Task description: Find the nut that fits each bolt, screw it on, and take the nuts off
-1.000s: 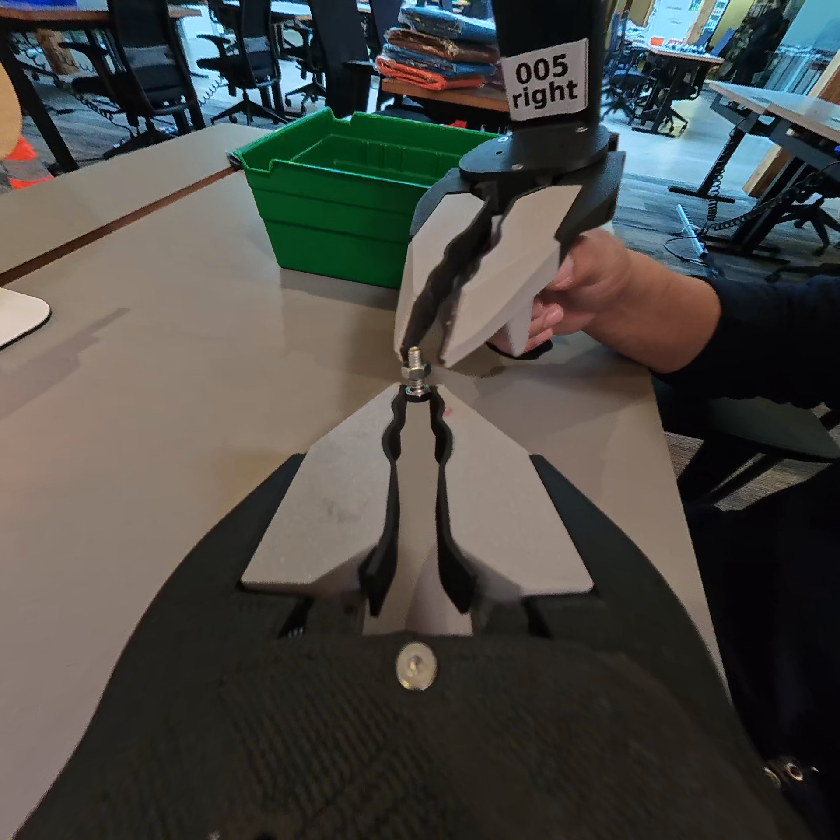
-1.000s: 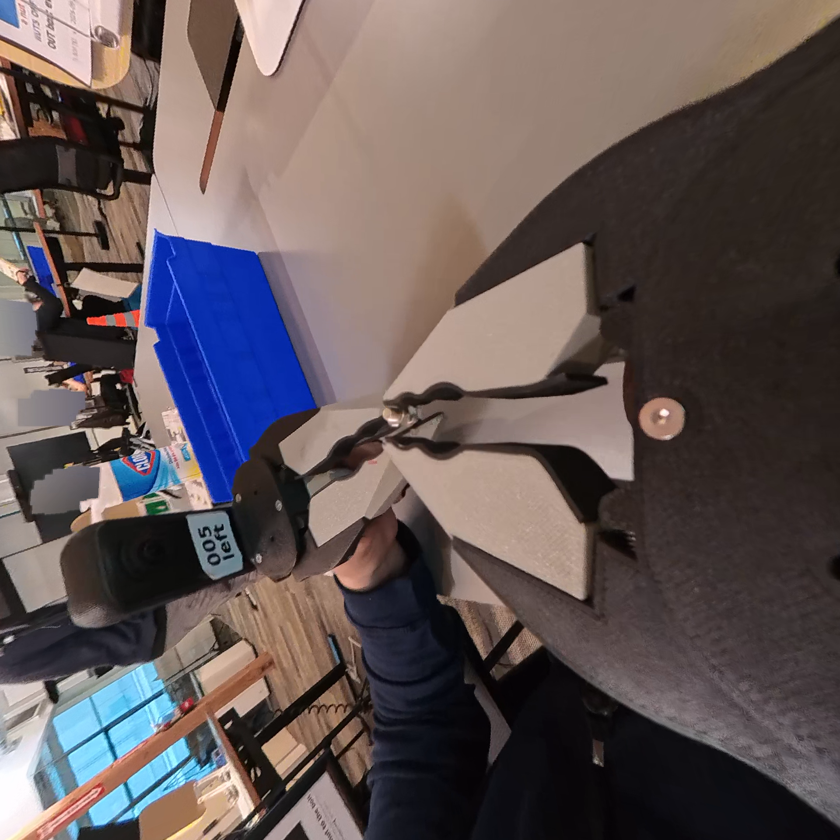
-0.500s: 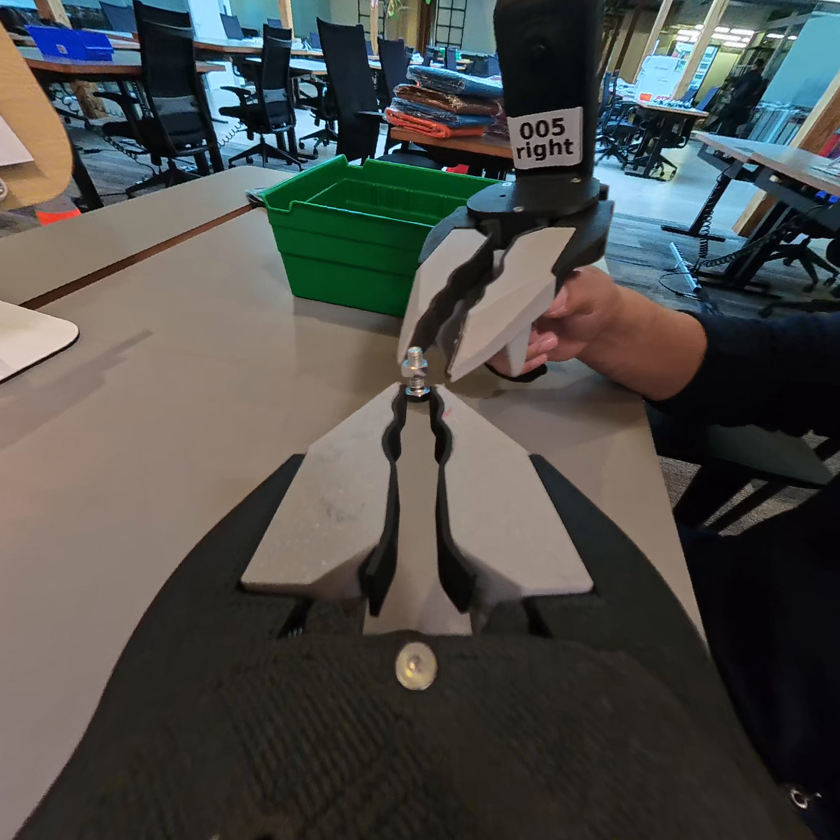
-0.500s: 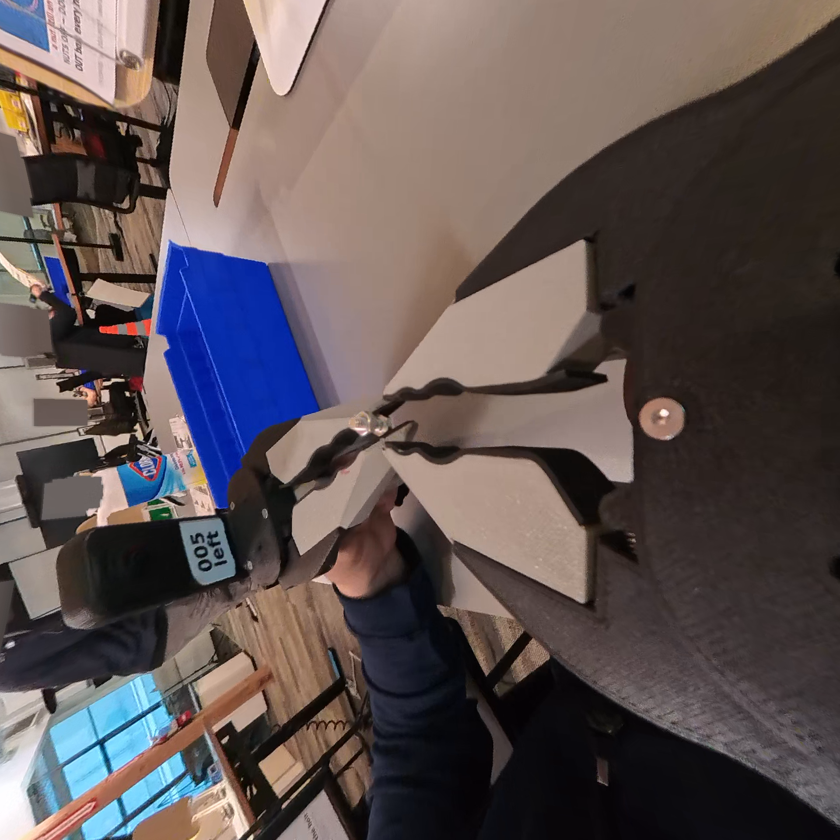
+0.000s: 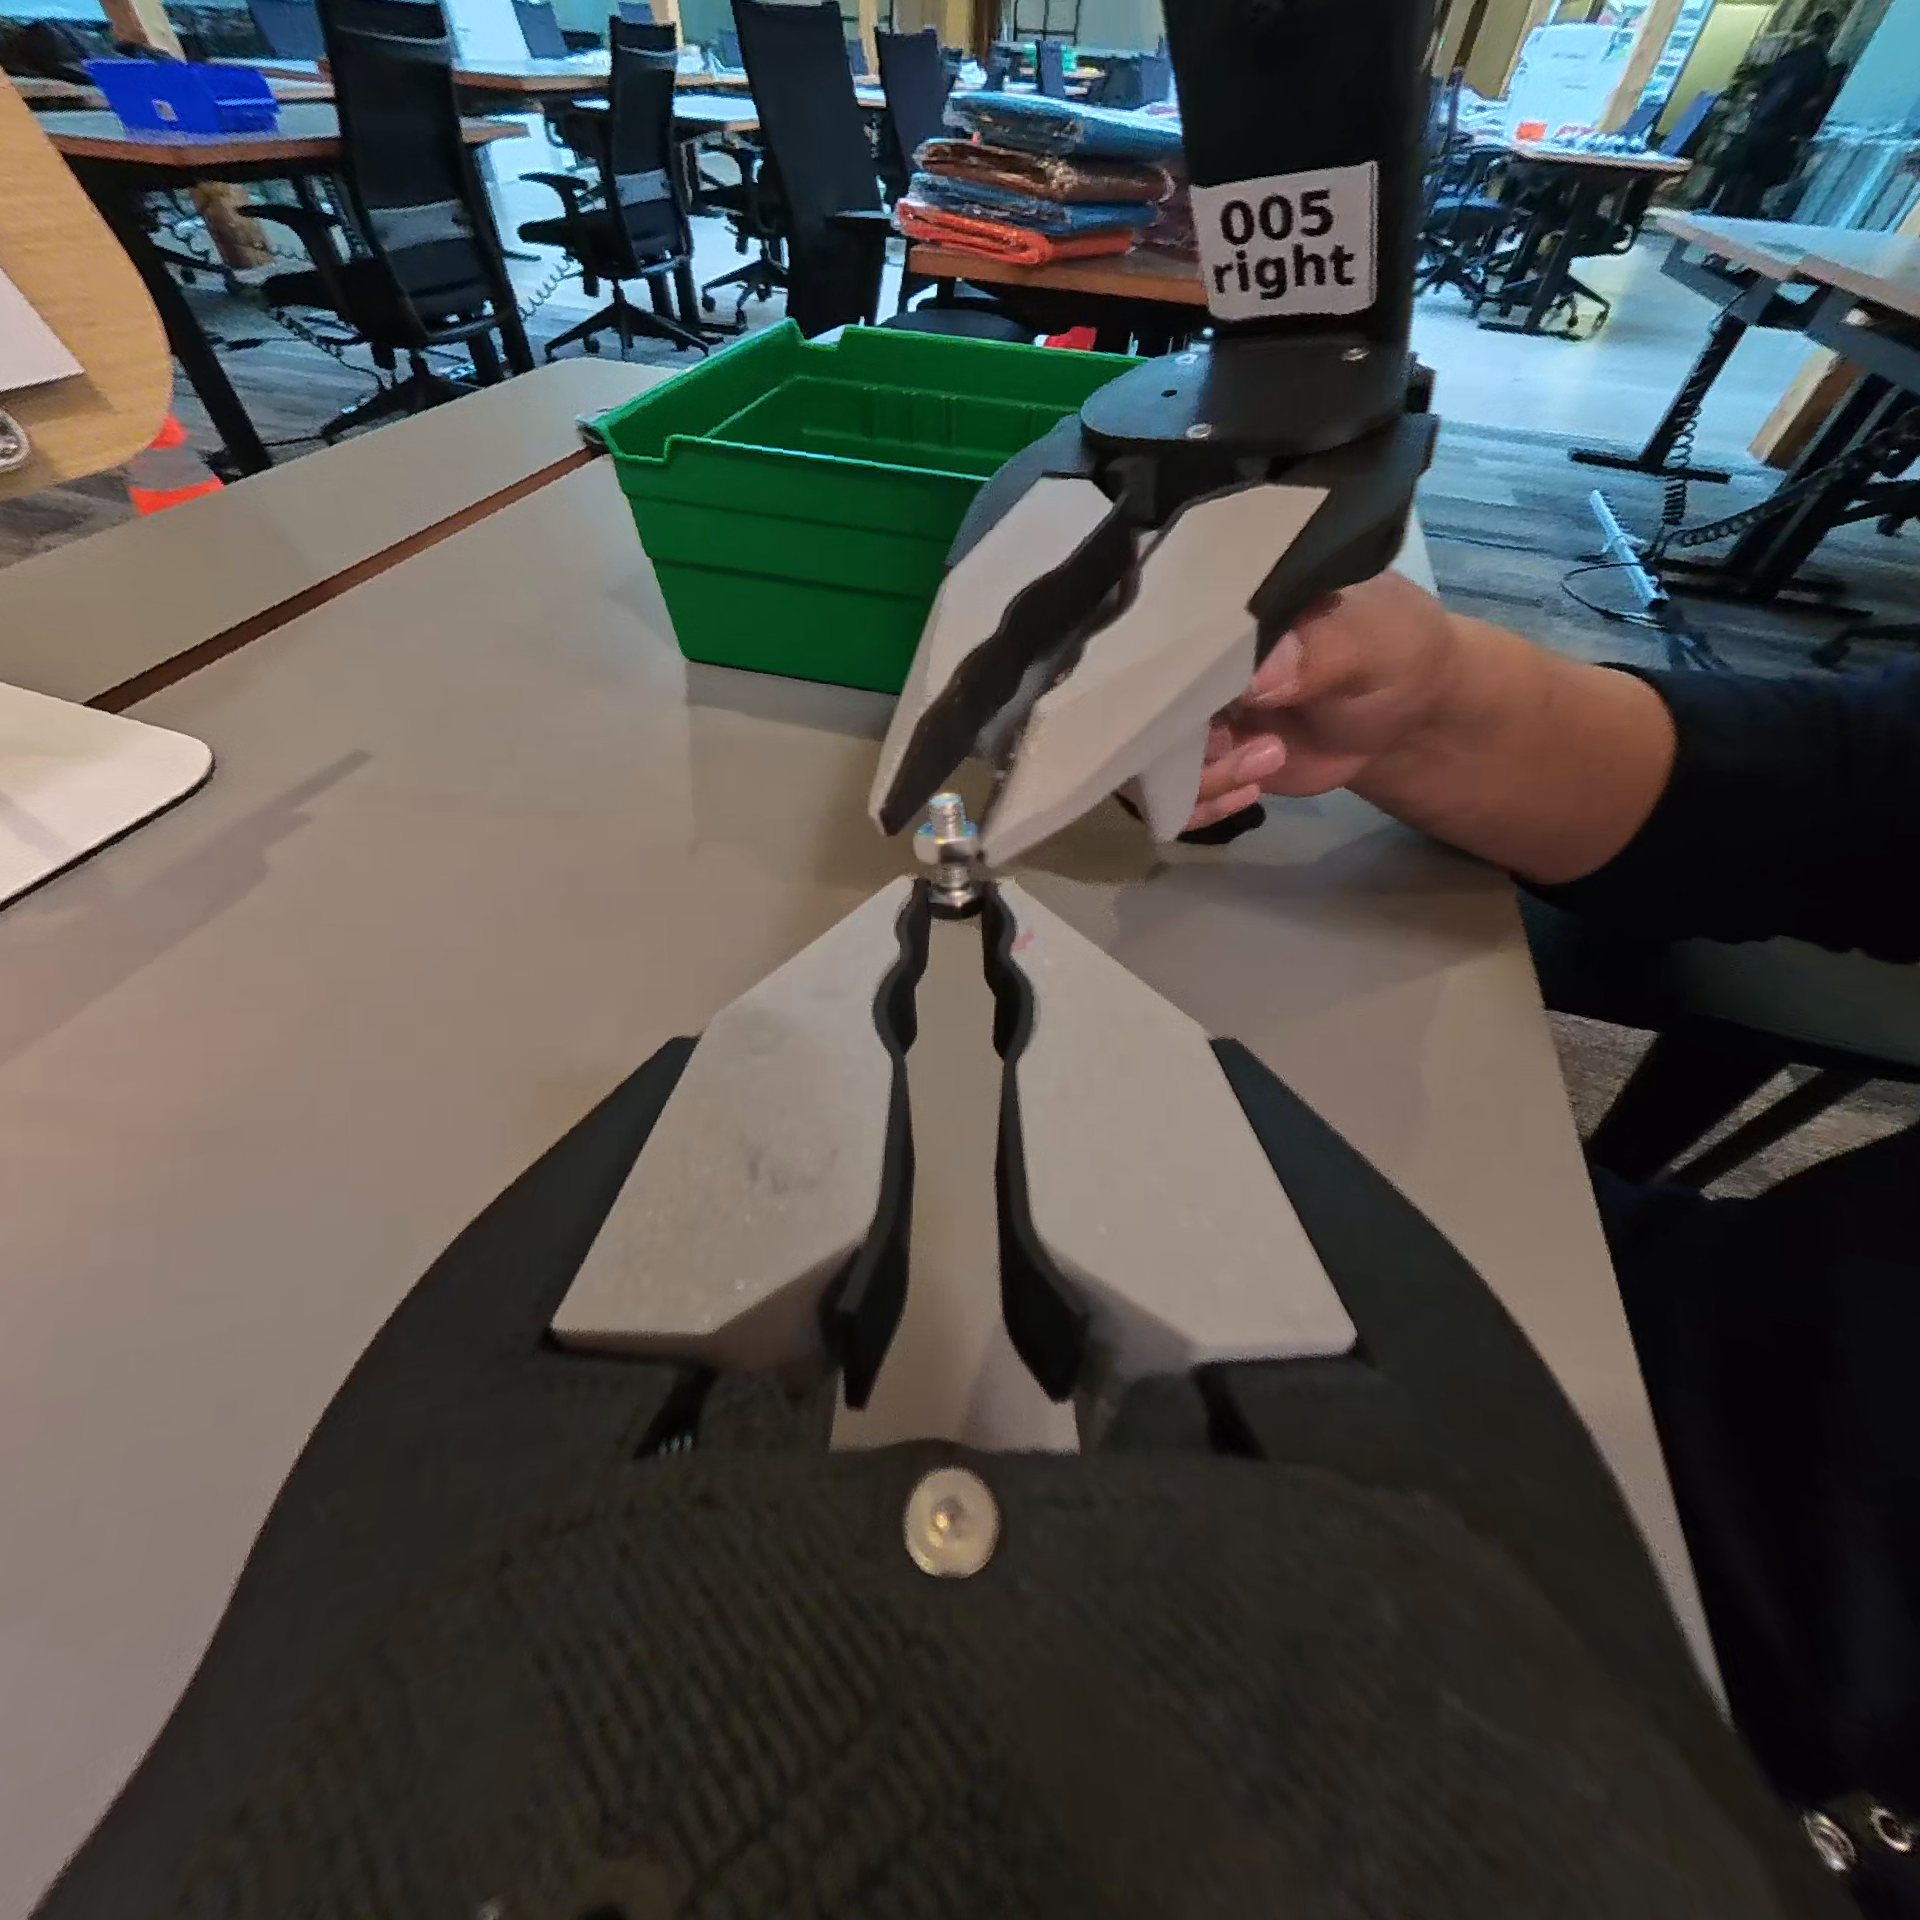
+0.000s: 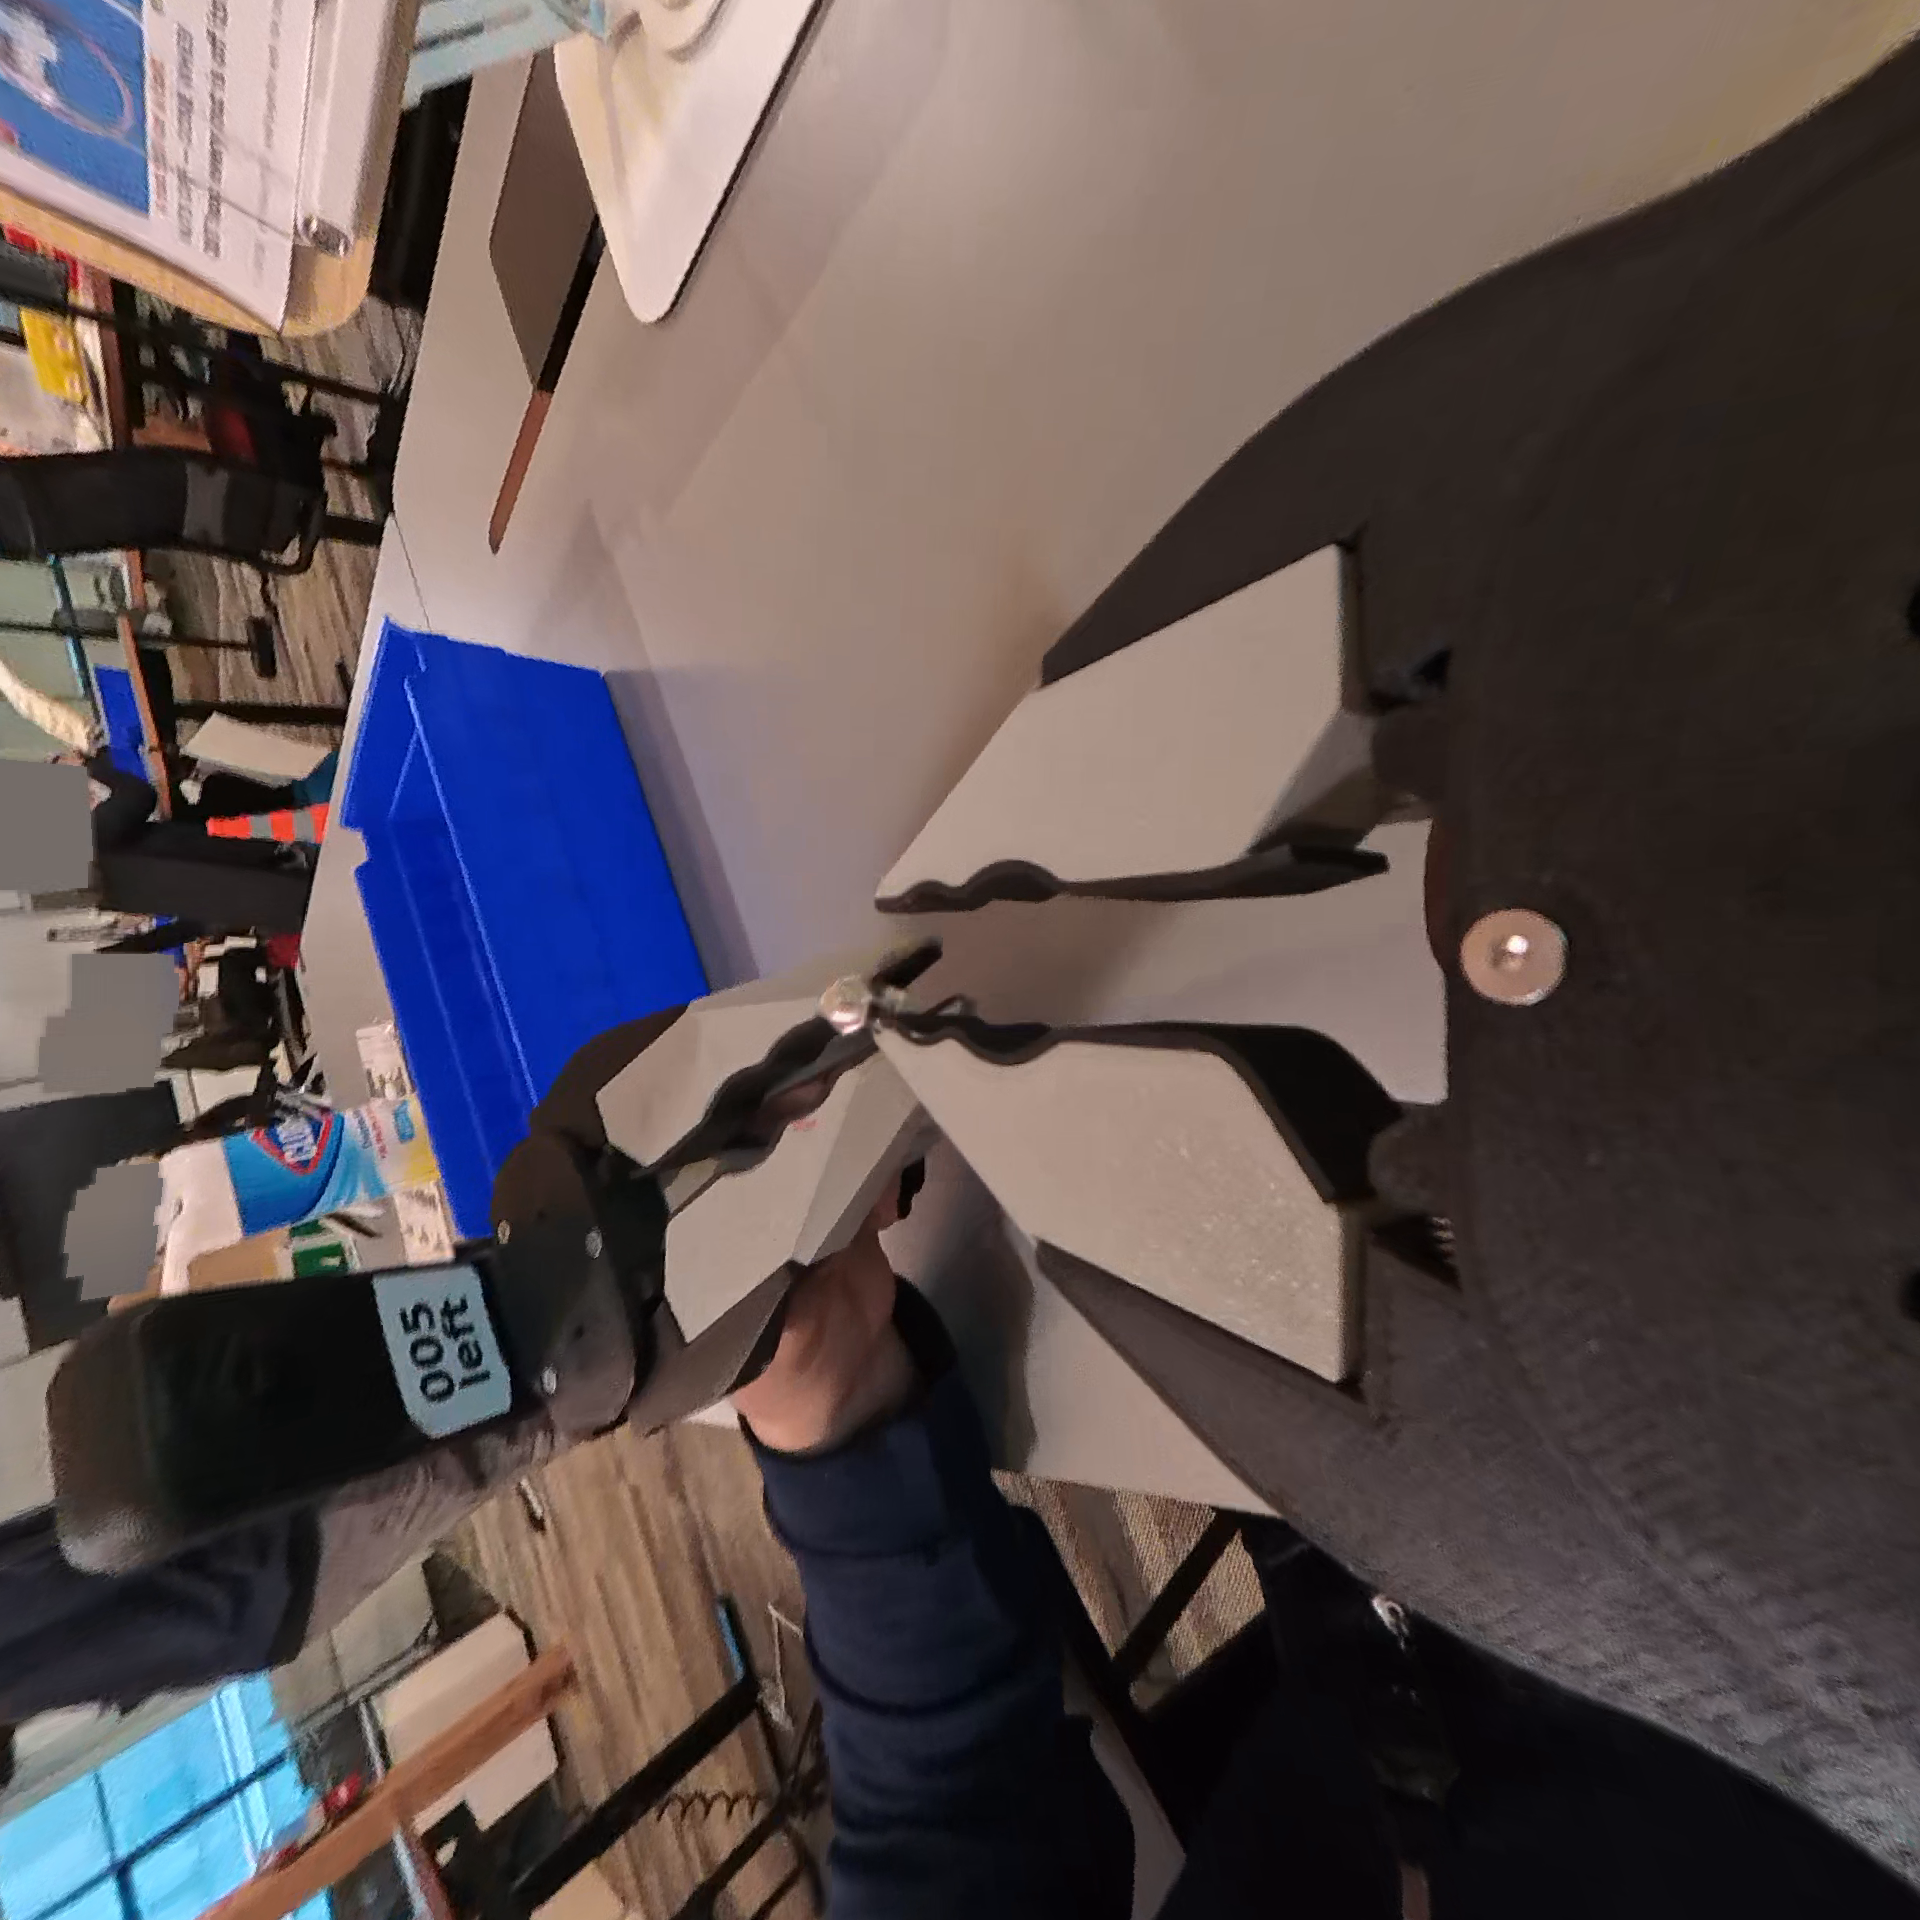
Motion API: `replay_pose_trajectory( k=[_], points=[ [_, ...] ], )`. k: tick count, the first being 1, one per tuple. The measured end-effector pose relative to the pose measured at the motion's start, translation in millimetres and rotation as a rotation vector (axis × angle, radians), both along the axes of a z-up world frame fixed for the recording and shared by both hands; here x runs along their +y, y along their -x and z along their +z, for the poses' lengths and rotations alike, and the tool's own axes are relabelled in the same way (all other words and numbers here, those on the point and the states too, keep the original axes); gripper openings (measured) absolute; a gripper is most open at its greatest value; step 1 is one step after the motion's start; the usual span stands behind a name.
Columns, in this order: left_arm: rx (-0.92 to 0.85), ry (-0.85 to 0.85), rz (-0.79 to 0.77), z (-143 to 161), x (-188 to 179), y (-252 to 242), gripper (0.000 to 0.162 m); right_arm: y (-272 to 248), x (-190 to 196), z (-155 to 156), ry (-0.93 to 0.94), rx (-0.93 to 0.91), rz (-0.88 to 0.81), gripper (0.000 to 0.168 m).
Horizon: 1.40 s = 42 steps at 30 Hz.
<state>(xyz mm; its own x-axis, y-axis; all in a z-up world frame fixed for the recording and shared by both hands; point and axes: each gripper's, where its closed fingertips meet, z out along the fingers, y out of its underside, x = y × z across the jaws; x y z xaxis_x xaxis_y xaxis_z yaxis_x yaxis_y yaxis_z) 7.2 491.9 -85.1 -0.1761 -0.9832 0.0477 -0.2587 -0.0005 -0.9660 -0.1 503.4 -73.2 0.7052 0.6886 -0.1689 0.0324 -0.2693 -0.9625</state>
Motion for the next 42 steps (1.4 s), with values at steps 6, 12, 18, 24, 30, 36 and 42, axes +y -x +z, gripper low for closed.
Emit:
replay_pose_trajectory(
  k=[6, 12, 18, 24, 30, 36, 42],
  points=[
    [-0.008, 0.020, -0.014, 1.4, -2.0, 0.0, 0.008, 2.2, -4.7, 8.5, -0.038, 0.019, 0.020, 0.015],
    [-0.008, 0.024, -0.009, 1.4, -0.9, 0.2, 0.008, -15.8, 6.7, -3.0, 0.010, -0.023, -0.075, 0.012],
    [0.005, 0.009, -0.012, -1.4, -2.7, -0.9, 0.007, 7.1, -4.7, 4.4, -0.025, -0.003, 0.027, 0.020],
    [-0.003, 0.022, -0.004, 0.9, 0.0, 0.3, 0.008, -5.0, -3.6, 11.0, -0.011, 0.077, 0.016, 0.014],
    [0.008, -0.011, 0.004, -1.9, -0.3, -0.5, 0.007, 0.2, 0.9, -1.6, 0.005, -0.013, -0.012, 0.020],
    [-0.004, 0.008, -0.005, 0.8, -1.2, -0.2, 0.007, 4.1, -6.3, 10.7, -0.046, 0.030, 0.029, 0.016],
    [-0.006, 0.020, -0.008, 0.8, -1.0, -0.1, 0.008, -12.2, 6.6, -0.4, 0.009, -0.001, -0.061, 0.013]
  ],
)
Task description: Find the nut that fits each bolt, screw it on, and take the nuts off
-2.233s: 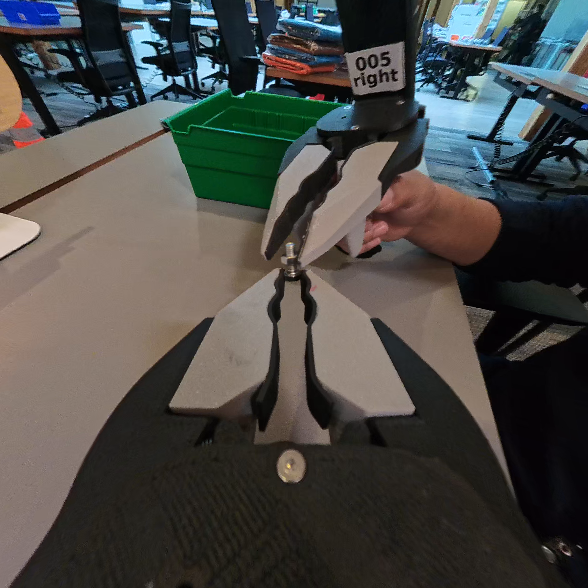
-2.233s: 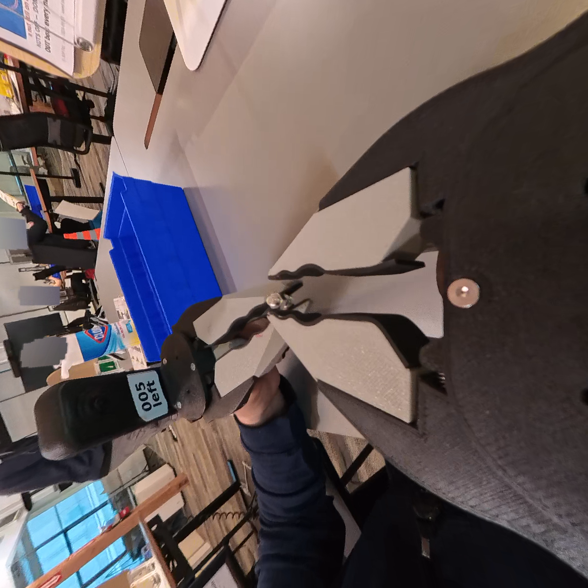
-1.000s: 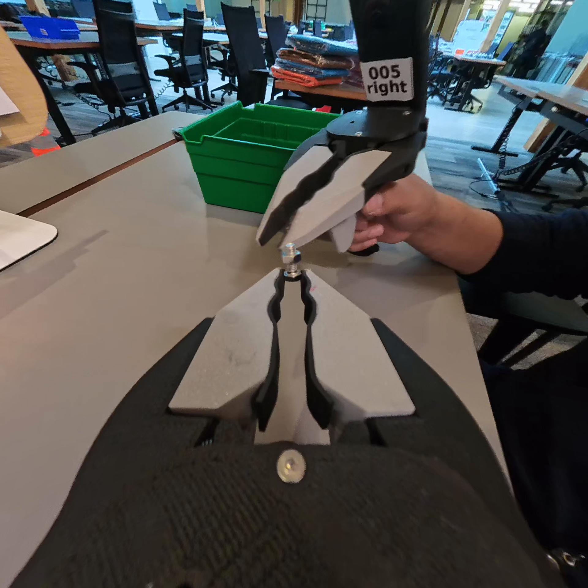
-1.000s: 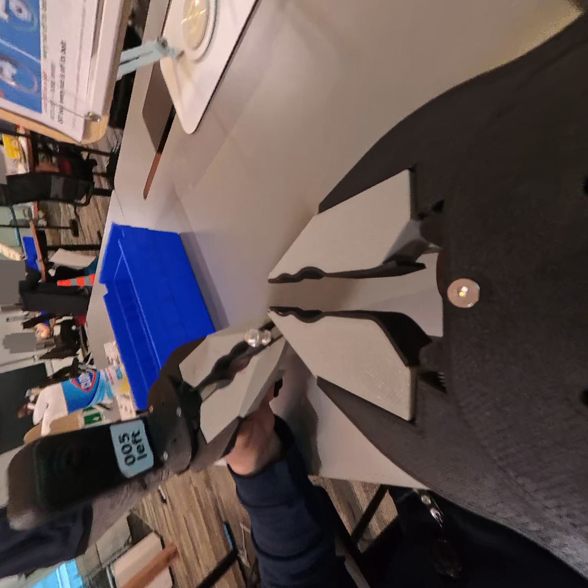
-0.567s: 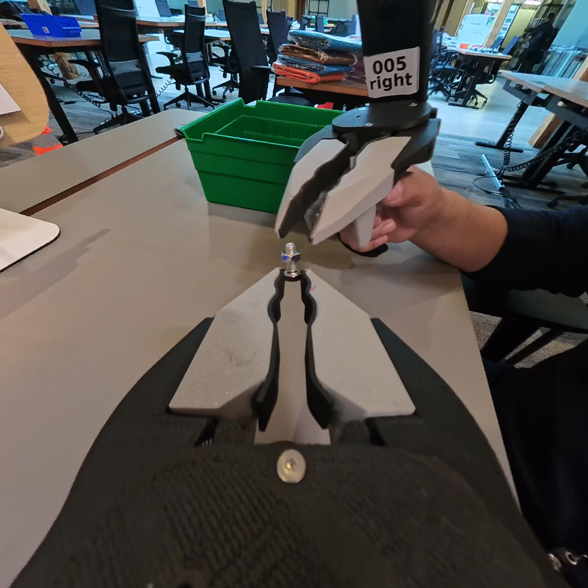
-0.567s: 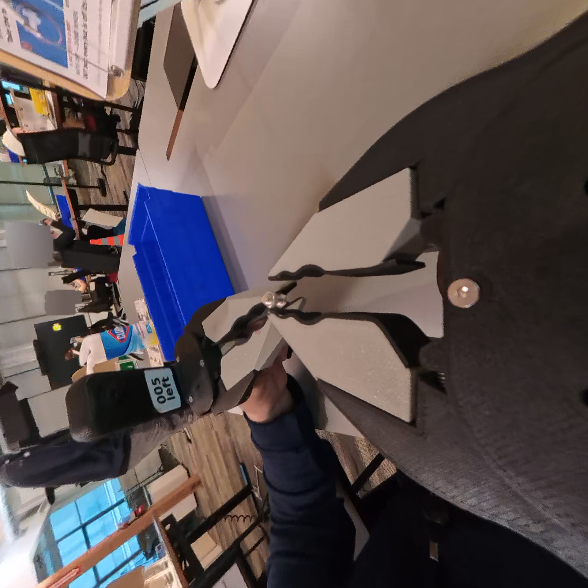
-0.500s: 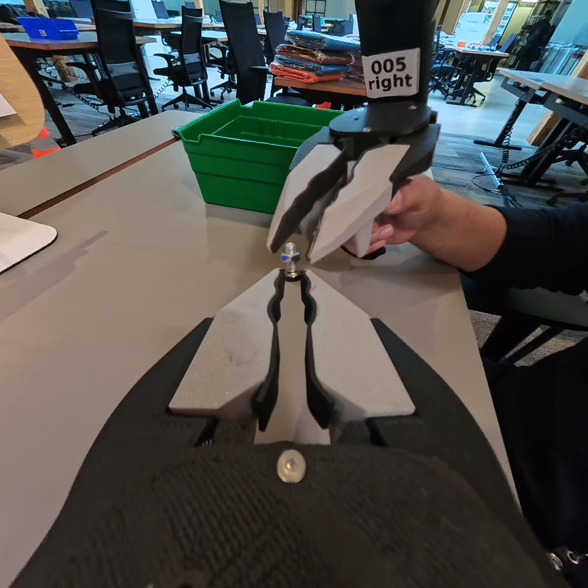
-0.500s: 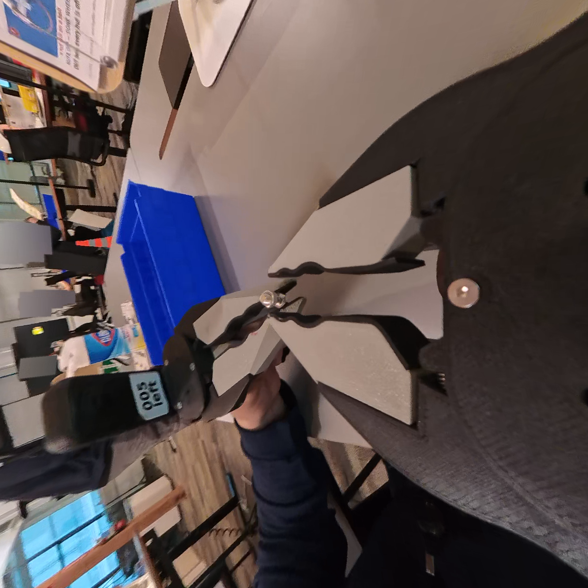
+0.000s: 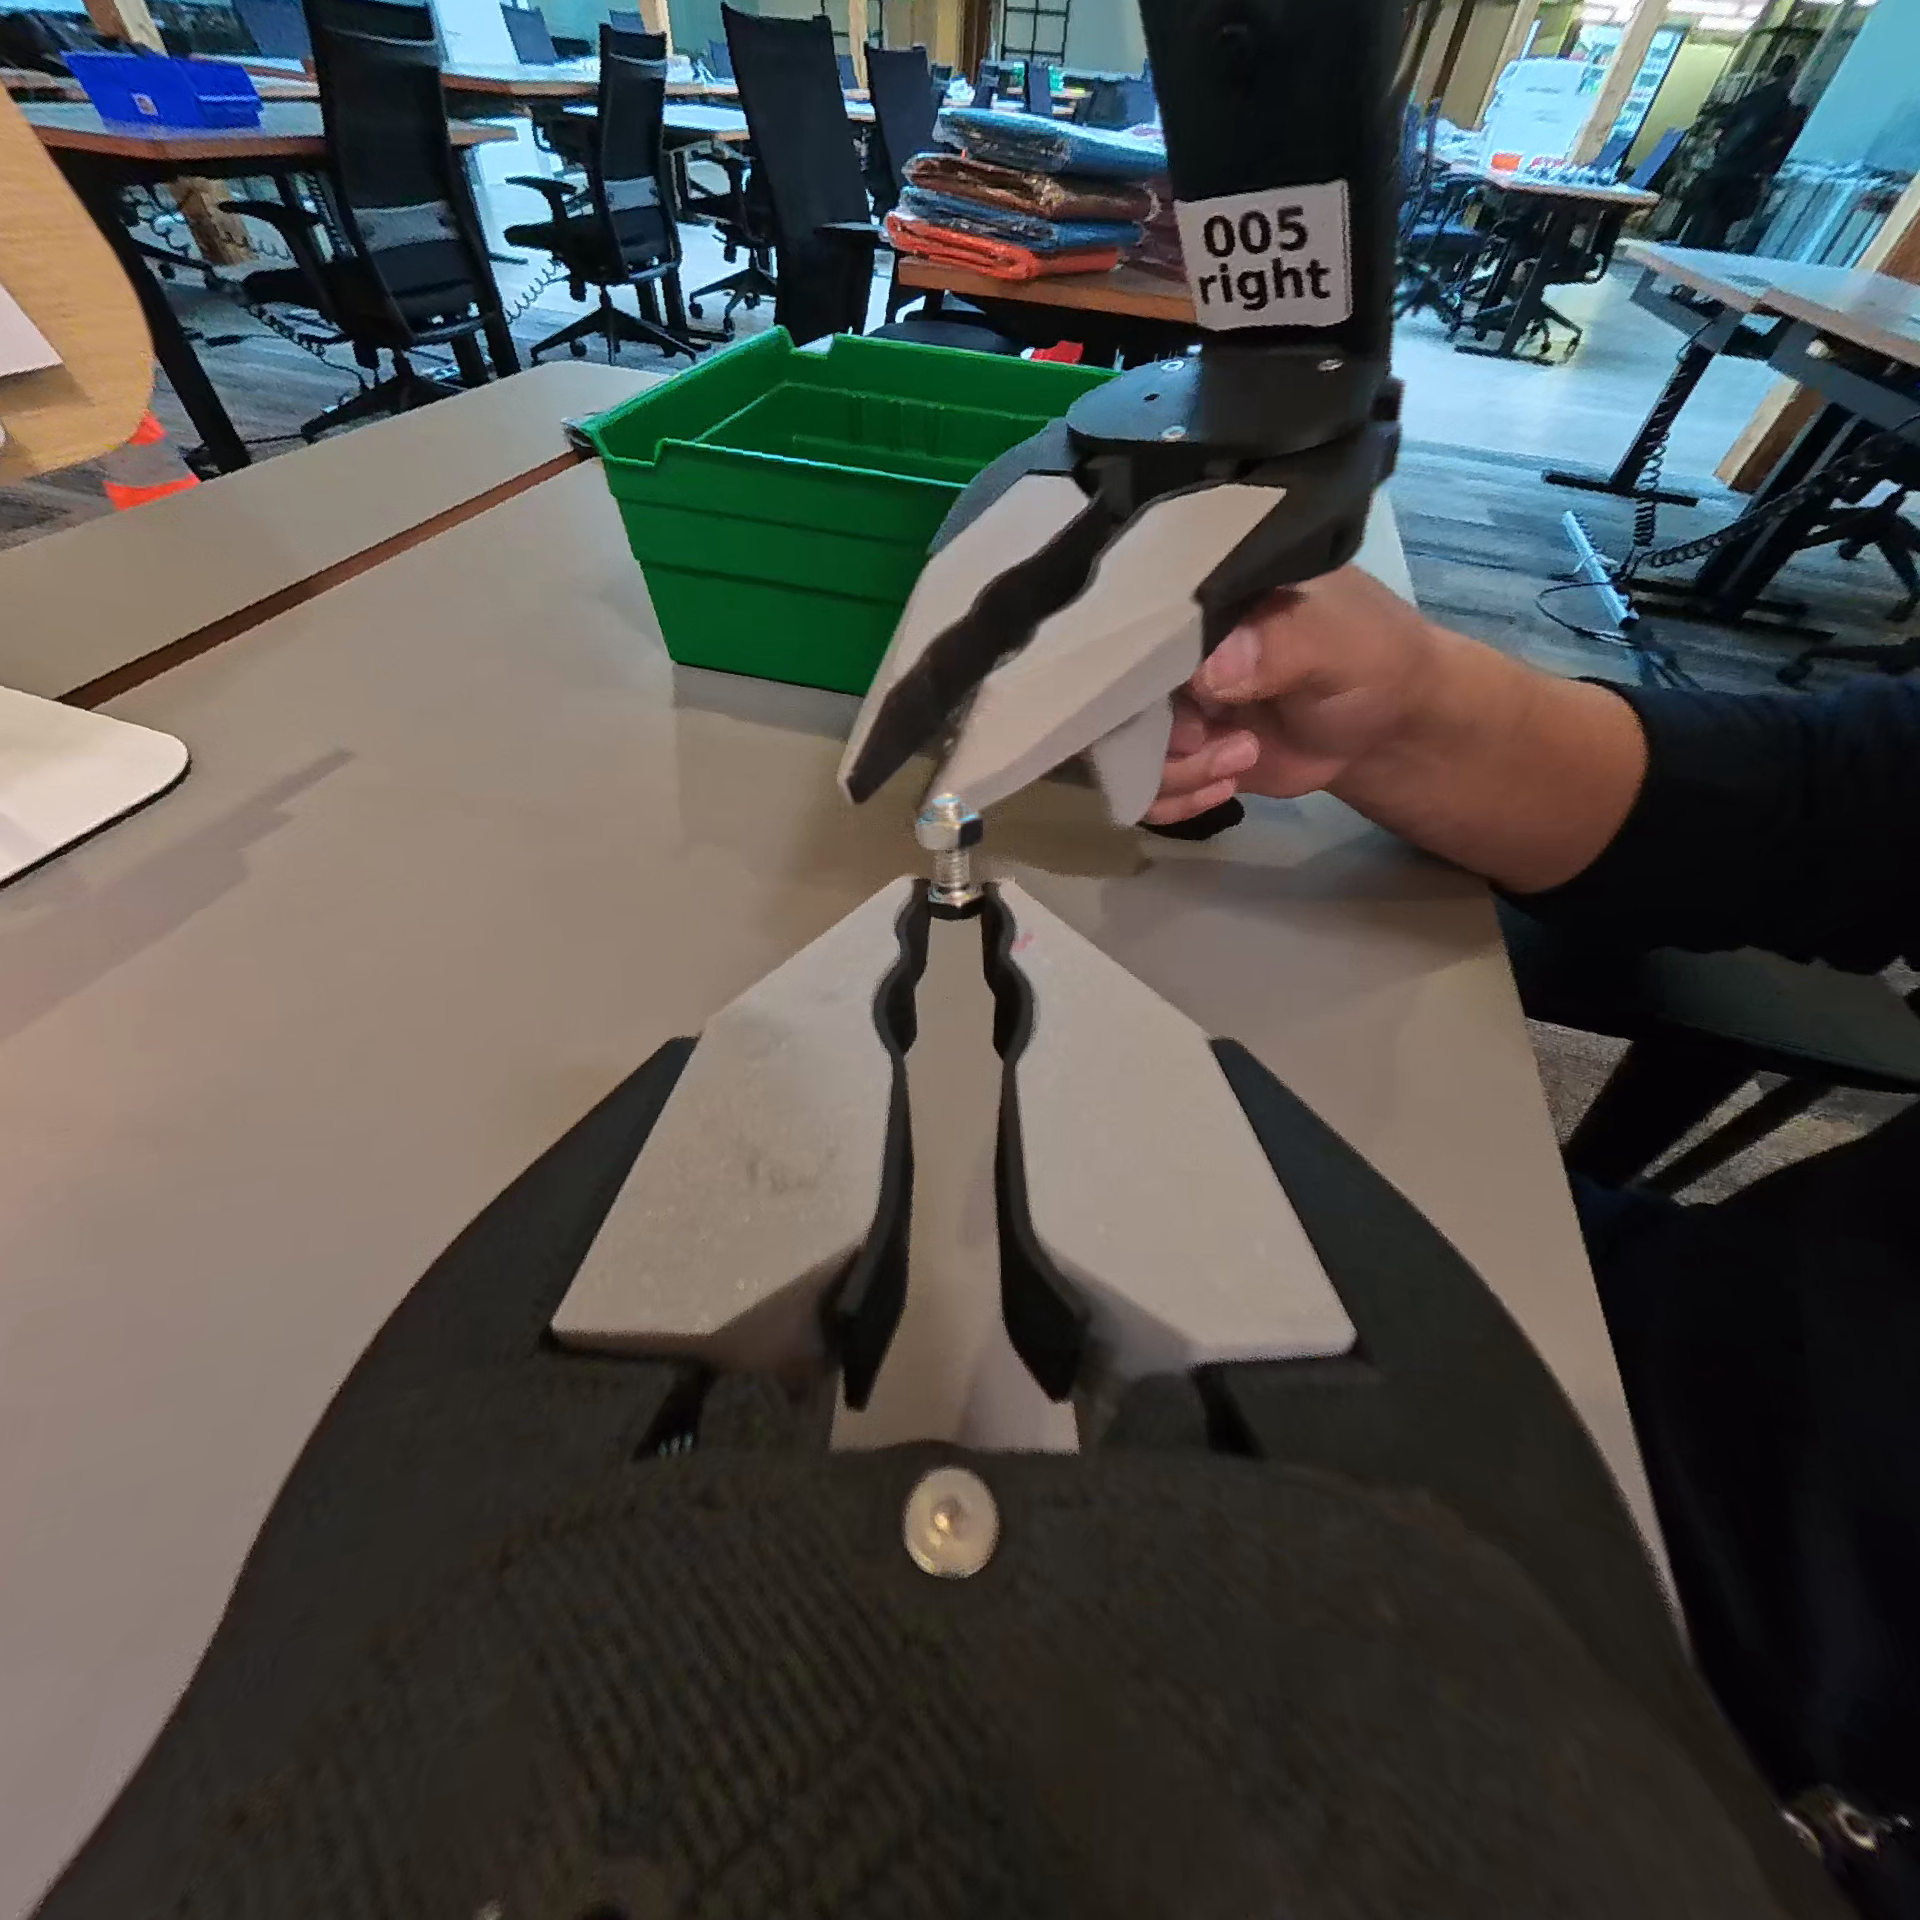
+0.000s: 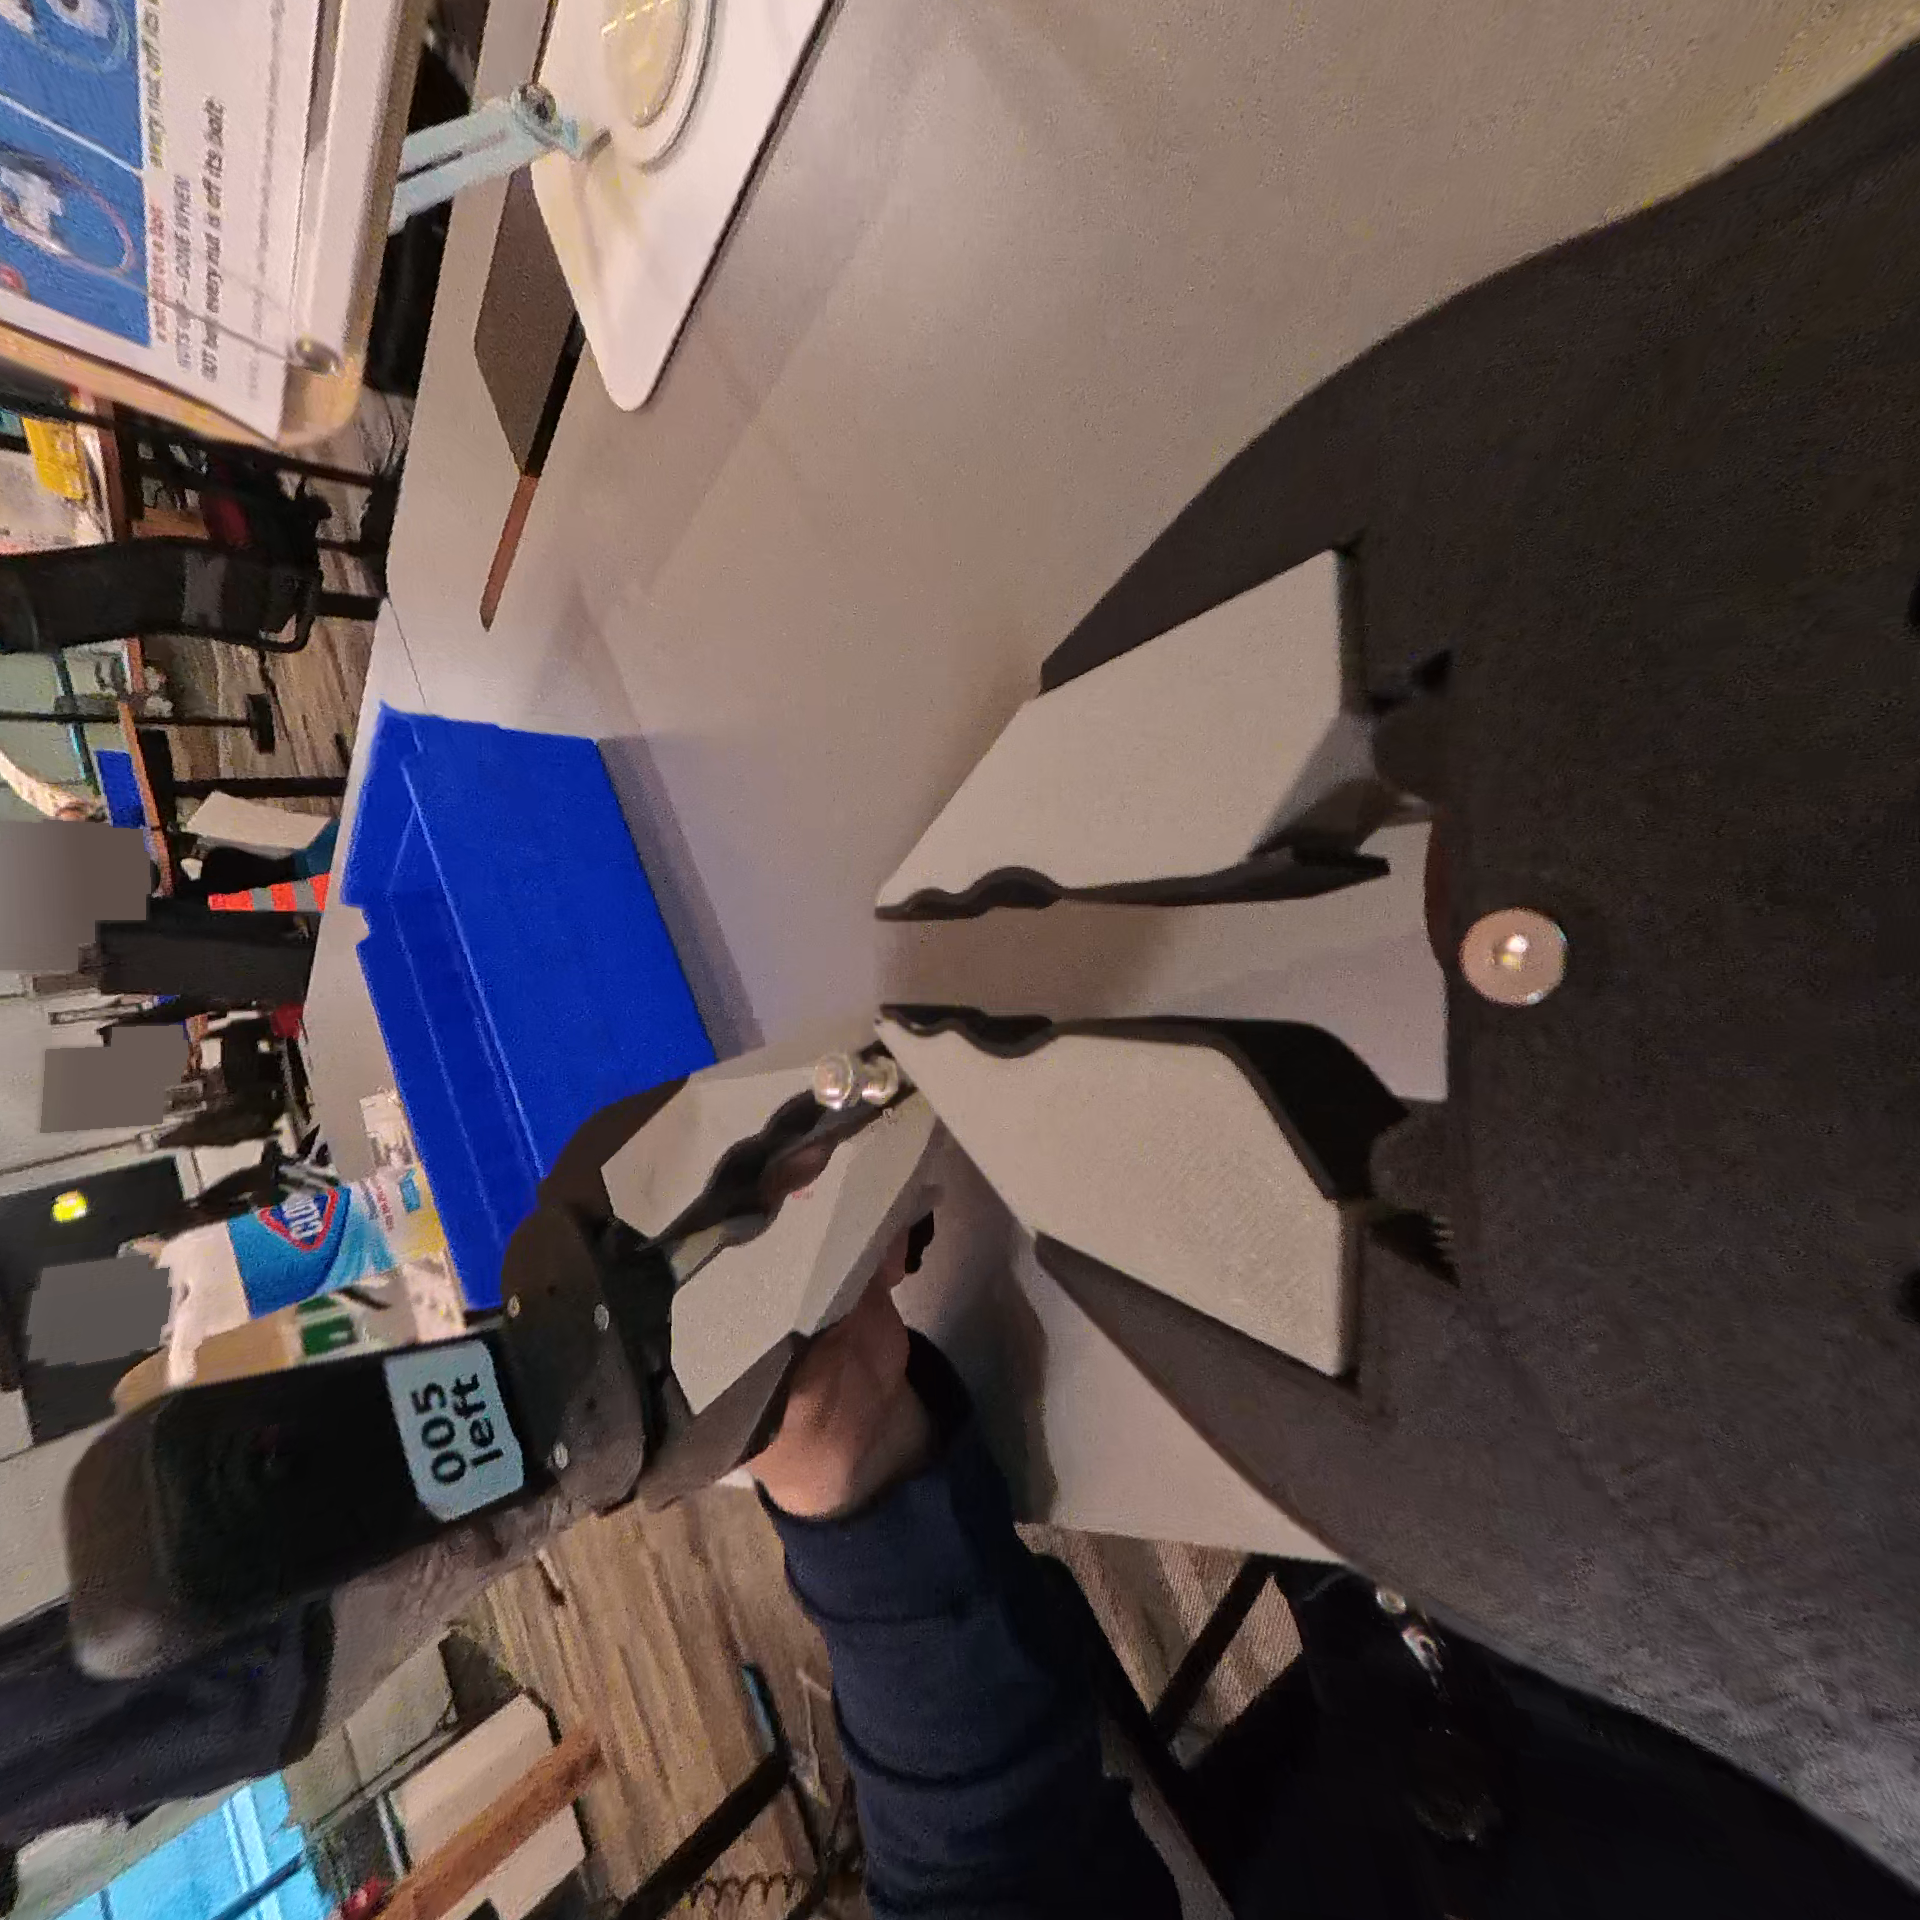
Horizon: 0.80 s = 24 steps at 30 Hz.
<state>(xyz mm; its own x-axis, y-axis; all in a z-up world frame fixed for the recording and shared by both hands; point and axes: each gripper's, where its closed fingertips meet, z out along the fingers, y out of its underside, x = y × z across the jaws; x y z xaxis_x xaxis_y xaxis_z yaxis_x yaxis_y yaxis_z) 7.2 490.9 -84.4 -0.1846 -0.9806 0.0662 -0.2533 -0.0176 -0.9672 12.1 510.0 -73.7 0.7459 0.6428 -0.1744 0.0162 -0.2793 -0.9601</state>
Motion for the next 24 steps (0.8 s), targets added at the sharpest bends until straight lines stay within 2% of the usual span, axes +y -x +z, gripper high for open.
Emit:
replay_pose_trajectory(
  k=[2, 5, 8, 9, 10, 14, 17, 18, 19, 24],
  points=[
    [0.005, -0.005, 0.004, -0.7, 0.7, -0.5, 0.008, 4.8, -7.2, 9.5, -0.030, 0.045, 0.051, 0.014],
    [0.007, -0.012, 0.000, -1.7, -0.9, -1.1, 0.007, 17.7, -12.2, 9.3, -0.041, 0.008, 0.082, 0.017],
    [0.011, -0.017, 0.011, -2.3, 1.2, -0.7, 0.007, 10.0, -3.8, 1.9, -0.017, -0.037, 0.030, 0.018],
    [0.006, -0.011, 0.004, -1.3, 0.6, -0.3, 0.008, 4.4, 0.0, 2.3, -0.007, -0.025, 0.005, 0.009],
    [-0.001, -0.001, -0.001, 0.1, 0.0, -0.1, 0.008, 0.3, 1.2, 3.6, -0.005, -0.011, -0.003, 0.012],
    [0.010, -0.012, 0.001, -2.3, -0.8, -1.4, 0.007, 15.1, -10.5, 13.6, -0.059, -0.016, 0.080, 0.018],
    [0.021, -0.025, 0.009, -4.7, 0.9, -1.4, 0.008, 14.9, -7.4, 8.9, -0.038, -0.050, 0.044, 0.015],
    [0.021, -0.024, 0.017, -4.6, 2.3, -1.2, 0.007, 9.3, -3.8, 7.5, -0.022, -0.040, 0.032, 0.020],
    [0.014, -0.016, 0.016, -3.3, 2.7, -0.8, 0.008, 4.2, -2.2, 6.9, -0.003, -0.026, 0.025, 0.015],
    [0.012, -0.017, 0.004, -2.7, -0.1, -1.3, 0.008, 5.9, -7.6, 20.7, -0.054, 0.007, 0.051, 0.016]
  ],
)
